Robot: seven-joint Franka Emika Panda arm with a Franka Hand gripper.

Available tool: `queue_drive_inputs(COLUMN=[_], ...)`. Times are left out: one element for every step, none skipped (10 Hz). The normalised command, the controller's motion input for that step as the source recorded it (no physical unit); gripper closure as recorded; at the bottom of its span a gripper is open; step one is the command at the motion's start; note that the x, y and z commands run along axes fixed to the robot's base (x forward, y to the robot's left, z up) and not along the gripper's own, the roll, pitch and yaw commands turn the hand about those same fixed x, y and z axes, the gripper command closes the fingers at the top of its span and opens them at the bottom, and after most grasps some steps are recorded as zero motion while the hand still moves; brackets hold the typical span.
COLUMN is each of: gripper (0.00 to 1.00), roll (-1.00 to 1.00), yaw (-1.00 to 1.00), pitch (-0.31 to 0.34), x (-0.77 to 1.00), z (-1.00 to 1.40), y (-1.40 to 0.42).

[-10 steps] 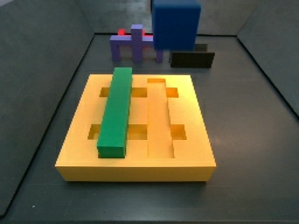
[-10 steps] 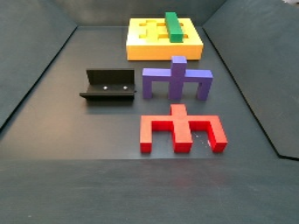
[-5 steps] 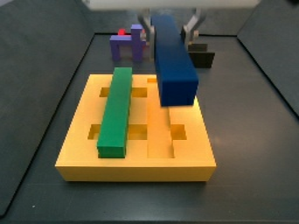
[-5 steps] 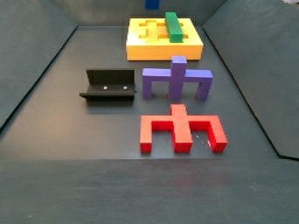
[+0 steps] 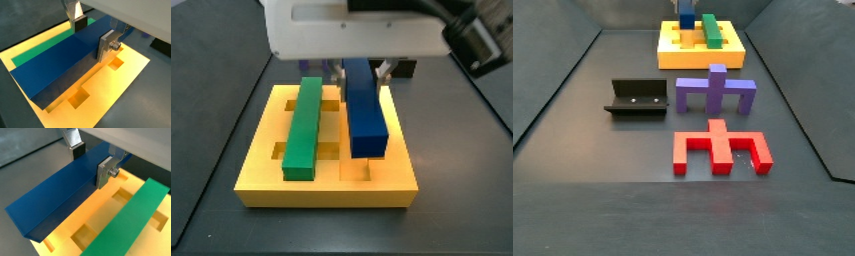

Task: Pick up the blue object. Move up. Move to above the board. Insert the blue object.
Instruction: Insert the blue object.

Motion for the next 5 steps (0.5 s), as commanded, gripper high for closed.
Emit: queue_drive_inputs(gripper=[1.00,1.00,1.00,1.00,1.00], roll=[0.04,0.10,0.15,0.18,0.17], yaw=[0.00,0.00,0.00,0.02,0.05], pitch=[-0.031,0.000,0.000,0.000,0.000], x=[0.00,0.00,0.00,0.00,0.00], z=[-0.62,-0.50,-0.48,-0.44,-0.37], y=[0.00,0.01,0.00,0.00,0.00])
